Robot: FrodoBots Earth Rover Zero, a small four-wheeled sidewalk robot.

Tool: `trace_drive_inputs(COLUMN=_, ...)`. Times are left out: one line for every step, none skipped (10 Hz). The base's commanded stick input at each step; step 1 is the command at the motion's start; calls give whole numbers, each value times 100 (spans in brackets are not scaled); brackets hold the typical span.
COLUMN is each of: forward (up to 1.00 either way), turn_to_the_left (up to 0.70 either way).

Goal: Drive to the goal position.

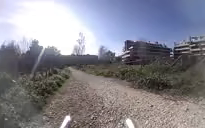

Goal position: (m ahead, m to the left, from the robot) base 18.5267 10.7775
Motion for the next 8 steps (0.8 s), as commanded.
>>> trace_drive_inputs(forward=50, turn_to_the_left=0)
trace_drive_inputs(forward=50, turn_to_the_left=0)
trace_drive_inputs(forward=50, turn_to_the_left=0)
trace_drive_inputs(forward=50, turn_to_the_left=0)
trace_drive_inputs(forward=50, turn_to_the_left=0)
trace_drive_inputs(forward=50, turn_to_the_left=0)
trace_drive_inputs(forward=50, turn_to_the_left=0)
trace_drive_inputs(forward=50, turn_to_the_left=0)
